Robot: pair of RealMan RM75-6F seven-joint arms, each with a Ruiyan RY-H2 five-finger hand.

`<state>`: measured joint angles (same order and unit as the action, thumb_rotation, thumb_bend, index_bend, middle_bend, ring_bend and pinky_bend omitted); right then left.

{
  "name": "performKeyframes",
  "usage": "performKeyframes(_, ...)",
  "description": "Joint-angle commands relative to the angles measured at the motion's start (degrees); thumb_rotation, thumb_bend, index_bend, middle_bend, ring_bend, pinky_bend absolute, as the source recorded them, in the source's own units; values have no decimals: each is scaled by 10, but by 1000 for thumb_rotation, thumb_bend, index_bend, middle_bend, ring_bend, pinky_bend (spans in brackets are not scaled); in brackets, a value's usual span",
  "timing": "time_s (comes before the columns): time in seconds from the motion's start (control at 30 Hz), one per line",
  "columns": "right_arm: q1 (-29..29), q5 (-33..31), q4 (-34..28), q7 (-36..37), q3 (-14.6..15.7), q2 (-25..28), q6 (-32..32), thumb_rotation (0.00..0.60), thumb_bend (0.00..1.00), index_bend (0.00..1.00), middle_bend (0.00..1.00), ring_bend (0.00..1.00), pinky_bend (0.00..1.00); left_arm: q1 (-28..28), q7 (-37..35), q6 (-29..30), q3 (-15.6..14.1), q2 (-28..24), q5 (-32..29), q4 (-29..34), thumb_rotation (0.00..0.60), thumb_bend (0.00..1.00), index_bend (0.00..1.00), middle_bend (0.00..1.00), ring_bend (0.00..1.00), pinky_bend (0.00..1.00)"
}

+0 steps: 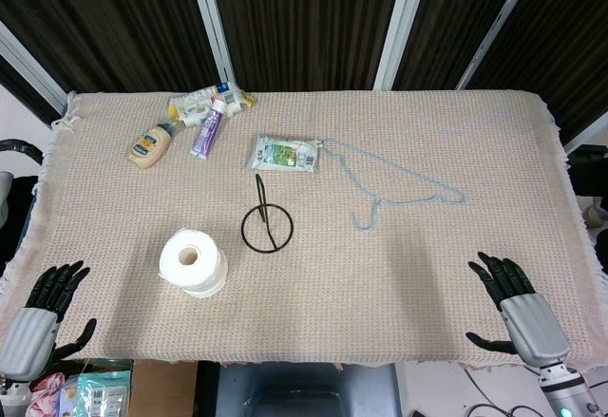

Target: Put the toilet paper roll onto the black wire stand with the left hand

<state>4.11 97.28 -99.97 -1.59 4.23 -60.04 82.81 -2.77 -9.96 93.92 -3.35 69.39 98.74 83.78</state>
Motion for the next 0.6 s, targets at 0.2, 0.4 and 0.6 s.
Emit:
performKeyframes(0.2,0,1,-1,2,1,1,0,600,116,0,0,0,0,-22,-98,-32,-15,-2,13,1,600,383,0,2,0,63)
performKeyframes(0.4,-2,0,-1,6,-1,3,6,600,116,0,0,0,0,-64,-362,-35,3,68,10,-73,600,356,0,0,0,8)
performKeyframes(0.6,0,-5,0,2,-2,1,0,600,116,0,0,0,0,-95,-376,-78,36,150,-33,-140,600,330,0,0,0,0)
